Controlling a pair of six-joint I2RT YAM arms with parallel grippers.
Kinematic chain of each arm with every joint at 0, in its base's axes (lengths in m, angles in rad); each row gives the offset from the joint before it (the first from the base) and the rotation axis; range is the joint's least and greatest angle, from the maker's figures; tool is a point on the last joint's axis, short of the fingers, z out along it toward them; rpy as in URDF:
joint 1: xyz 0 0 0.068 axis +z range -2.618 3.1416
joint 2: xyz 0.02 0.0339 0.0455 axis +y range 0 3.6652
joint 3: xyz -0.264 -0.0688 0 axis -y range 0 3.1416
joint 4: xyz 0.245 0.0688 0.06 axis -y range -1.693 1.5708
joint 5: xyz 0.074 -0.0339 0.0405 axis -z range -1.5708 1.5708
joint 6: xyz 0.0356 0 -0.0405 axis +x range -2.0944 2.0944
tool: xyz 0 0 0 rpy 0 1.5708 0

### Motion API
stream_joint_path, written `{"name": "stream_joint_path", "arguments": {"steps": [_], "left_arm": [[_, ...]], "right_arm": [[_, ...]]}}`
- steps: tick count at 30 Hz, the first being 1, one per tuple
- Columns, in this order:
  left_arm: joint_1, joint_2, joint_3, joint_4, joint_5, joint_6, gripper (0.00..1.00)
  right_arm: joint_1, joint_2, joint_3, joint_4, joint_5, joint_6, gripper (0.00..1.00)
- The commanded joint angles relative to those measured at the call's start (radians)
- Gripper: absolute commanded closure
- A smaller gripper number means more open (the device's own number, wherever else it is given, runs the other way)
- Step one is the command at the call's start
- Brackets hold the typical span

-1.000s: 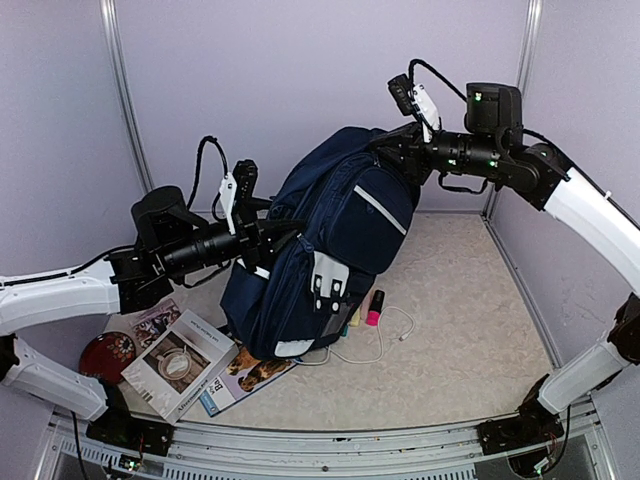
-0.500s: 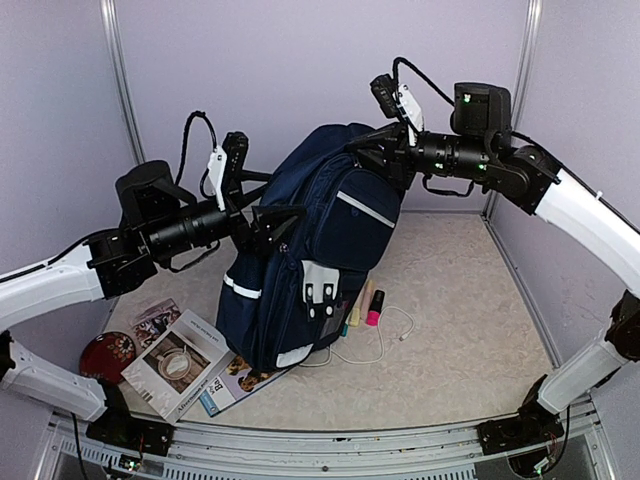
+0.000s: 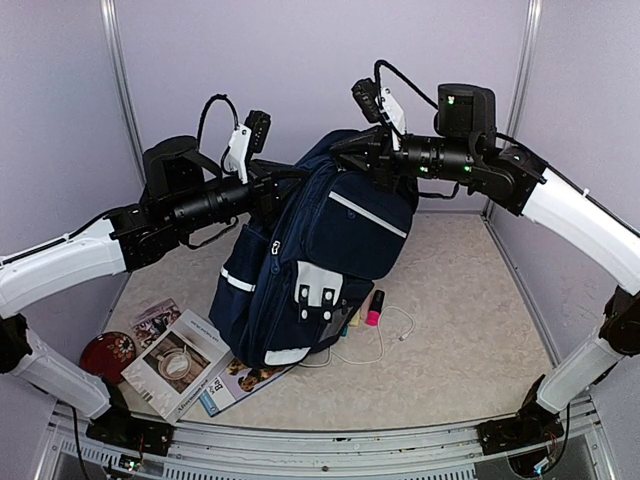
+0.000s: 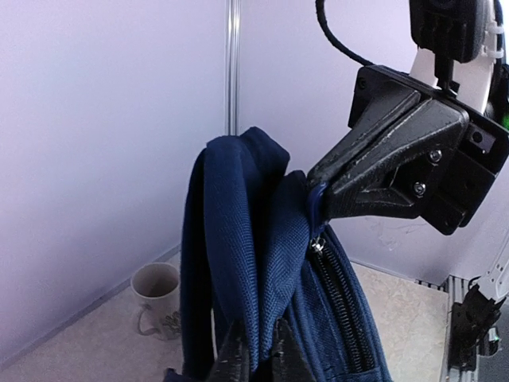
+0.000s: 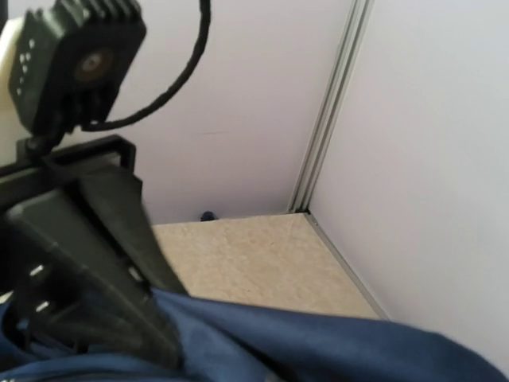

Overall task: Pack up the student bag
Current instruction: Hold the upper front pocket of the student bag, then unzip the upper front pocket of the student bag.

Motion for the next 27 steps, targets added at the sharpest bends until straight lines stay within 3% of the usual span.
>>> {"name": "stream_joint_path", "arguments": {"steps": [1, 4, 11, 19, 23, 27], "left_arm": [[-0.001, -0.045, -0.072, 0.084, 0.027, -0.017, 1.00], [-0.002, -0.092, -0.131, 0.149, -0.007, -0.010, 1.00], [-0.002, -0.204, -0.265, 0.270, -0.081, 0.039, 1.00], [-0.001, -0.259, -0.316, 0.299, -0.080, 0.070, 1.00], [0.001, -0.272, -0.335, 0.306, -0.068, 0.067, 1.00], [0.002, -0.288, -0.355, 0.299, -0.041, 0.065, 1.00]], "right_arm": [[0.013, -0.044, -0.001, 0.074, 0.038, 0.008, 1.00], [-0.027, -0.093, -0.079, 0.123, 0.099, 0.064, 1.00], [-0.229, -0.265, -0.421, 0.316, 0.072, 0.270, 1.00], [-0.403, -0.300, -0.687, 0.438, -0.009, 0.434, 1.00], [-0.445, -0.236, -0.731, 0.488, -0.088, 0.475, 1.00], [-0.445, -0.202, -0.674, 0.474, -0.140, 0.468, 1.00]]}}
